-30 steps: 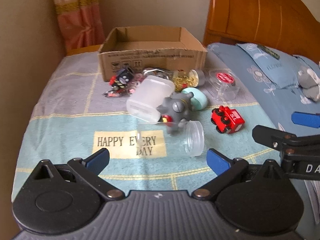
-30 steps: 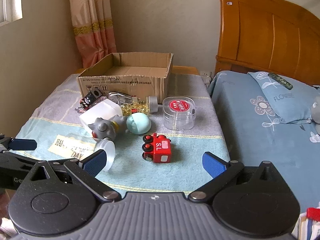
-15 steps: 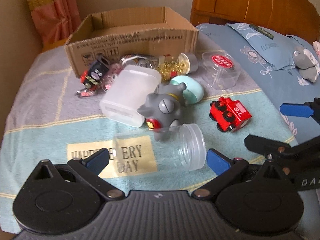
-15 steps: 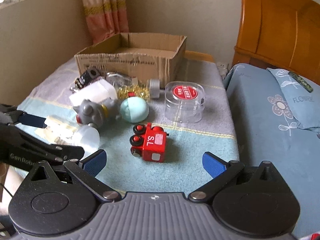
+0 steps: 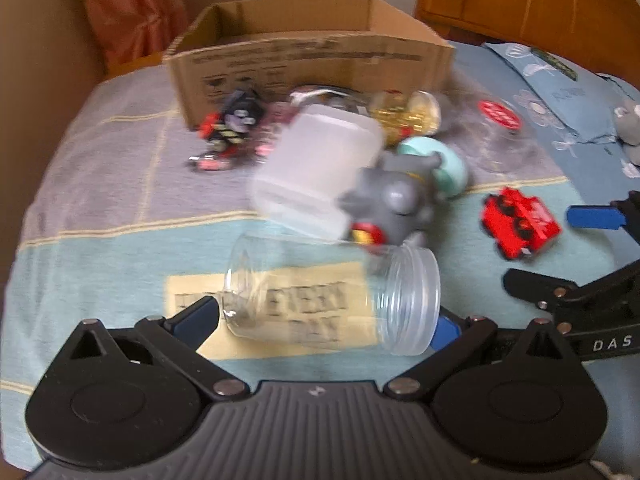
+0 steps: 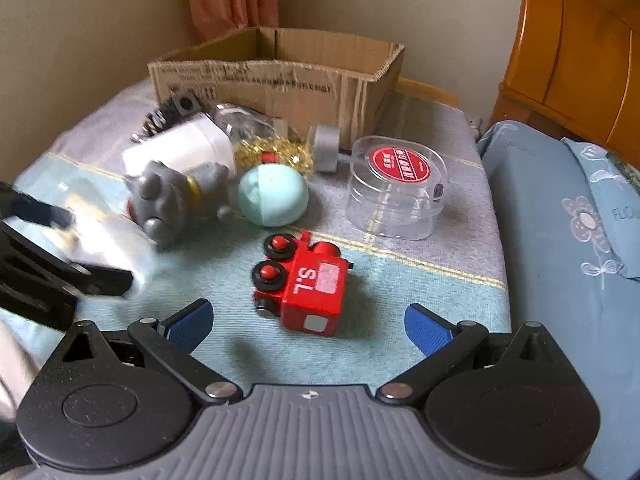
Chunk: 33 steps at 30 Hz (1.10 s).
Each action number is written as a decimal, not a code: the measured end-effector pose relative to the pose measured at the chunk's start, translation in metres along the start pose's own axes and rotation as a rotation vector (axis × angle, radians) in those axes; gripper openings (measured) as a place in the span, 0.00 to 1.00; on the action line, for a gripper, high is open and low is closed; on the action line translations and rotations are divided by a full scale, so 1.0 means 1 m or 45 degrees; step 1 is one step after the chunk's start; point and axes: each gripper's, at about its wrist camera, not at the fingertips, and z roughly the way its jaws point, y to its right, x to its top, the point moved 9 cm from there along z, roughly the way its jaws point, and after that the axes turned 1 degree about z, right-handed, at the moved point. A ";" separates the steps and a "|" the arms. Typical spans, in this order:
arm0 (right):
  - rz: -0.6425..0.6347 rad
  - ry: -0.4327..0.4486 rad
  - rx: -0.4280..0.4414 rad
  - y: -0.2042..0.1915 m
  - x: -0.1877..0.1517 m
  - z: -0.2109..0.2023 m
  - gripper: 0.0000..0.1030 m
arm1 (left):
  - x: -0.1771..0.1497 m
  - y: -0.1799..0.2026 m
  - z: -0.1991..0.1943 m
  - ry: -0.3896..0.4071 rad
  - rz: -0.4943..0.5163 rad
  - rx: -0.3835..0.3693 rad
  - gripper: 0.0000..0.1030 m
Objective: Organize rigid objects
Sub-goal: 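Reach the left tool to the clear jar while the right tool approaches the red train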
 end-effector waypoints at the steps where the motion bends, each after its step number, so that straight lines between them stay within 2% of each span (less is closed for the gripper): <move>1: -0.006 -0.006 -0.009 0.000 -0.001 0.002 1.00 | 0.000 -0.004 0.000 -0.004 -0.005 -0.006 0.99; 5: 0.016 -0.007 0.000 0.001 -0.002 0.007 1.00 | -0.001 -0.018 0.002 -0.010 -0.018 -0.020 0.99; 10: 0.054 -0.003 0.015 0.007 0.001 0.011 1.00 | 0.002 -0.035 0.000 0.042 0.013 0.060 0.99; 13: 0.052 0.015 0.029 0.007 0.002 0.013 1.00 | 0.003 -0.037 0.002 0.052 0.038 0.025 0.99; 21: 0.035 0.039 0.044 0.003 0.007 0.018 1.00 | 0.013 -0.031 0.010 0.103 0.245 0.023 0.99; 28: 0.028 0.050 0.053 -0.002 0.012 0.022 1.00 | 0.021 -0.027 0.017 0.128 0.251 0.007 0.99; 33: 0.015 0.050 0.061 -0.006 0.016 0.019 0.85 | 0.024 -0.025 0.018 0.135 0.264 0.010 0.97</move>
